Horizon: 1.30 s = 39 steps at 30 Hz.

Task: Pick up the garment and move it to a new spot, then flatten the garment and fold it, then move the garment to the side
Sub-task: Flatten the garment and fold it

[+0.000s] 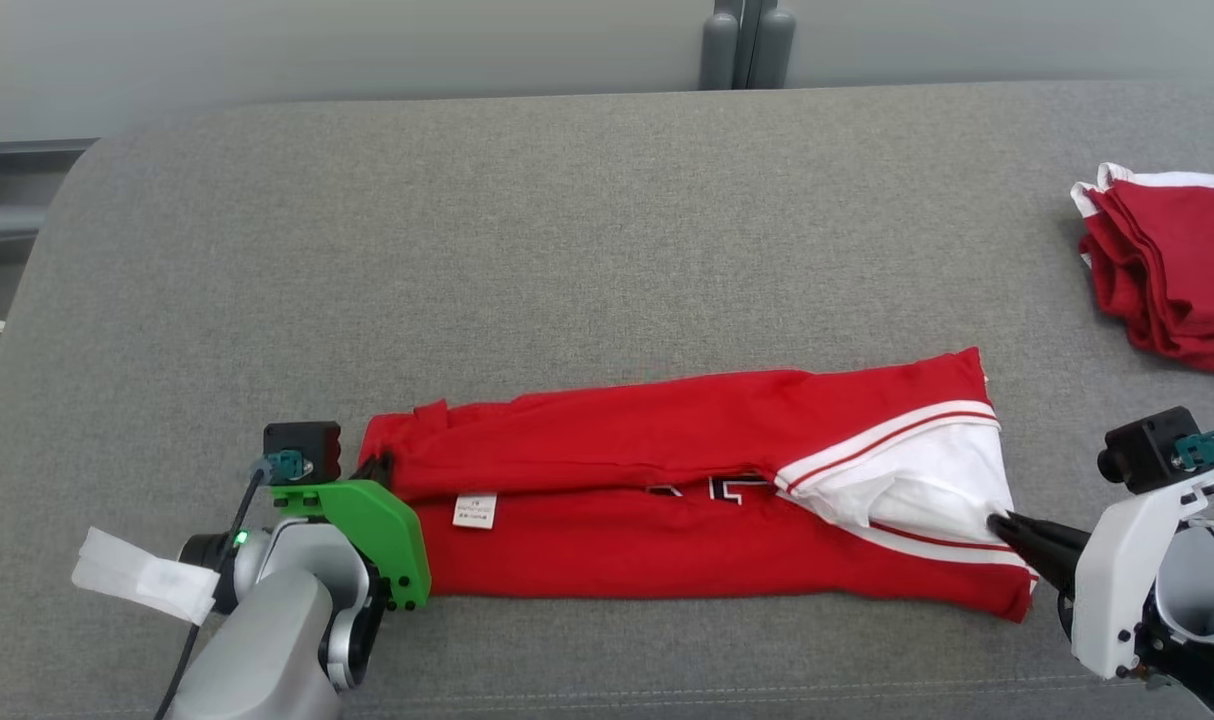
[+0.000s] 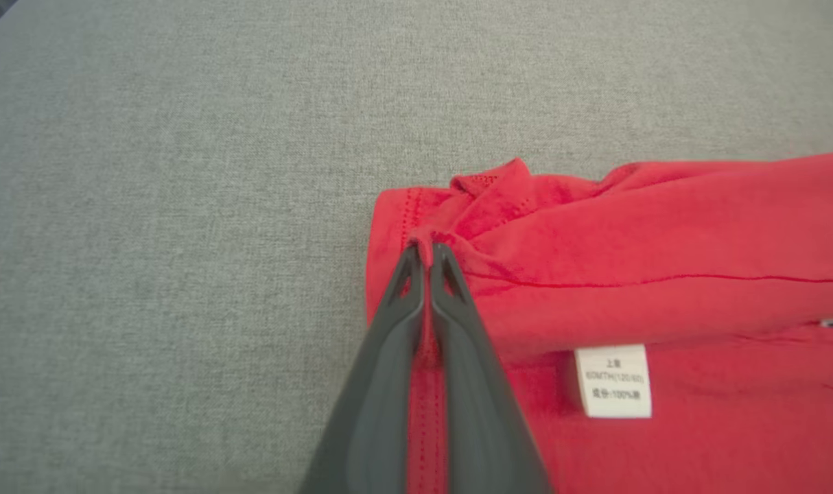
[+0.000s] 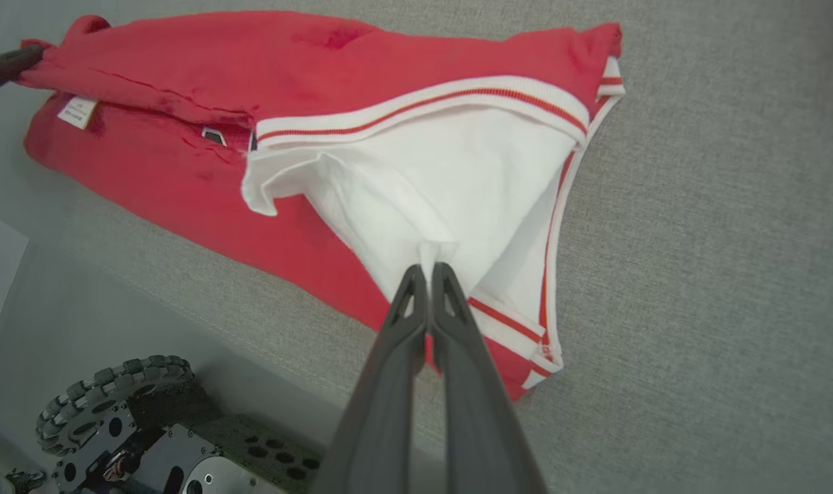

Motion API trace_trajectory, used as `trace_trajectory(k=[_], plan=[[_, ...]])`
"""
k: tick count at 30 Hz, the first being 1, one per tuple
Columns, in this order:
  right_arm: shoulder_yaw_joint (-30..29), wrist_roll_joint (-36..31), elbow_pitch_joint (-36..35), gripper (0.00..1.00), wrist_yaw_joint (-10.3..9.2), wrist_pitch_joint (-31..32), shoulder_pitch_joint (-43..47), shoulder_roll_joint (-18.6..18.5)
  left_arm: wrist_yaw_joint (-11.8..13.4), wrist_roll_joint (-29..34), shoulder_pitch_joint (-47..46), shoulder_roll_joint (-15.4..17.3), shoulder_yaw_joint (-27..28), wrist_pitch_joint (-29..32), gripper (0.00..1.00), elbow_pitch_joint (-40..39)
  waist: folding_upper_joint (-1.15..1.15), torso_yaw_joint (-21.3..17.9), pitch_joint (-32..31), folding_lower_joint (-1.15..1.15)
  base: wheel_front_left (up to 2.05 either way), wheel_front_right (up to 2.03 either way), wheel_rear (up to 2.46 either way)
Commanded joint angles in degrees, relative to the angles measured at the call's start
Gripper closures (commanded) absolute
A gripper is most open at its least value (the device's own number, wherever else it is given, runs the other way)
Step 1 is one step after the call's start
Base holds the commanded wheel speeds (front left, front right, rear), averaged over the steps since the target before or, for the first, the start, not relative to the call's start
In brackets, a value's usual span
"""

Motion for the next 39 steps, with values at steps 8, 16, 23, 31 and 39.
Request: trace_trajectory(k=[8, 16, 23, 31, 39], plan=[[-2.2, -2.7, 0.6, 0.00, -0.02, -0.6, 3.0, 2.9, 2.8, -2.7, 4.2, 0.3, 2.3, -0.7, 0.00, -1.7, 0.00, 0.5, -2.2, 0.00, 0.00, 0.00, 0.00], [-8.5, -9.2, 2.7, 0.00, -0.02, -7.8, 5.1, 10.3, 3.2, -2.0, 7.9, 1.1, 4.8, -12.2, 0.00, -8.2, 0.00, 2.0, -4.8, 0.00, 0.00, 0.00, 0.00], [-15.7, -16.7, 5.4, 0.00, -0.02, -16.2, 6.1, 21.4, 3.2, 0.4, 11.9, 0.9, 7.7, -16.5, 0.00, -15.1, 0.00, 3.0, -6.9, 0.00, 0.00, 0.00, 0.00], [-19.5, -26.0, 8.0, 0.00, -0.02, -25.1, 4.2, 31.3, 2.2, 6.3, 19.1, -1.2, 14.9, -16.6, 0.00, -24.3, 0.00, 2.7, -7.9, 0.00, 0.00, 0.00, 0.00], [-19.2, -29.5, 12.7, 0.00, -0.02, -31.9, 1.4, 34.8, -0.4, 9.5, 25.3, -2.8, 19.1, -16.6, 0.00, -27.9, 0.00, 2.1, -8.6, 0.00, 0.00, 0.00, 0.00]])
